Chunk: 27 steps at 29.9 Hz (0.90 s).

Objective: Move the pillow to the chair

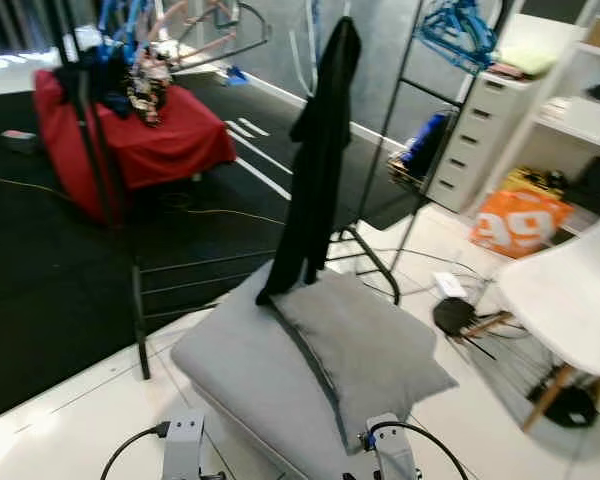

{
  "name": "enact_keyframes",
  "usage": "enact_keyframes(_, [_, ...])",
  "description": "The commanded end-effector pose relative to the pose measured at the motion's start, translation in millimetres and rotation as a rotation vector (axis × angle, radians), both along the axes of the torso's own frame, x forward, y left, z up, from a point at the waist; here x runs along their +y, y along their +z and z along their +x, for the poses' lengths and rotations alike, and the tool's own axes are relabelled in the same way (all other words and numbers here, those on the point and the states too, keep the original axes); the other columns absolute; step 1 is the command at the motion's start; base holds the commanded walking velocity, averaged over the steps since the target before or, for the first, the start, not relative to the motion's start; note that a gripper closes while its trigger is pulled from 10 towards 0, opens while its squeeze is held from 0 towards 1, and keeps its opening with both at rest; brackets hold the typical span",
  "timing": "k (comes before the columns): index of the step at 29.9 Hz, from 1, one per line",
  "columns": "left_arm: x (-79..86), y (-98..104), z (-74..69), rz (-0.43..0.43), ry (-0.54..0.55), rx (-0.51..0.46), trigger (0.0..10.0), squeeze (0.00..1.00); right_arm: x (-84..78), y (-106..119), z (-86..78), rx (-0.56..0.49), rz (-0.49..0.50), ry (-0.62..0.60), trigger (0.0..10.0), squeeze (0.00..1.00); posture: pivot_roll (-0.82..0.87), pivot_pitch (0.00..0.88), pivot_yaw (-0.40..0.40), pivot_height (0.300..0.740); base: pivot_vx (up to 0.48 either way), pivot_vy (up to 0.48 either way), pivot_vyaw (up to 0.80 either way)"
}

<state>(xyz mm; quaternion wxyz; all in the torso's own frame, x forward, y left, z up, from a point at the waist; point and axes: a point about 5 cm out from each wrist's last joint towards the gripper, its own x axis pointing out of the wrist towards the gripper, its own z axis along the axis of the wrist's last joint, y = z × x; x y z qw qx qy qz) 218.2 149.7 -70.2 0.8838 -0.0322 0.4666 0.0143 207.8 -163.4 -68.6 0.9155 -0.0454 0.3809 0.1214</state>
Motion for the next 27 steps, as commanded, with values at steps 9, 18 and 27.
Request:
enact_keyframes(9, [-12.5, 0.5, 1.4, 0.007, -0.022, 0.010, 10.0, 0.00, -4.8, -0.9, -2.0, 0.011, -0.012, 0.000, 10.0, 0.00, -0.14, 0.025, -0.092, 0.723, 0.000, 0.000, -0.76])
enact_keyframes(18, [16.2, 1.1, 0.7, 0.034, -0.010, 0.010, 10.0, 0.00, -3.9, -0.2, -1.3, 0.002, 0.003, -0.002, 10.0, 0.00, -0.14, 0.025, -0.092, 0.723, 0.000, 0.000, -0.34])
enact_keyframes(27, [15.7, 3.3, 4.6, 0.035, -0.030, 0.010, 10.0, 0.00, -4.3, -0.3, -1.0, 0.008, -0.003, 0.002, 10.0, 0.00, -0.14, 0.023, -0.092, 0.723, 0.000, -0.213, 0.00])
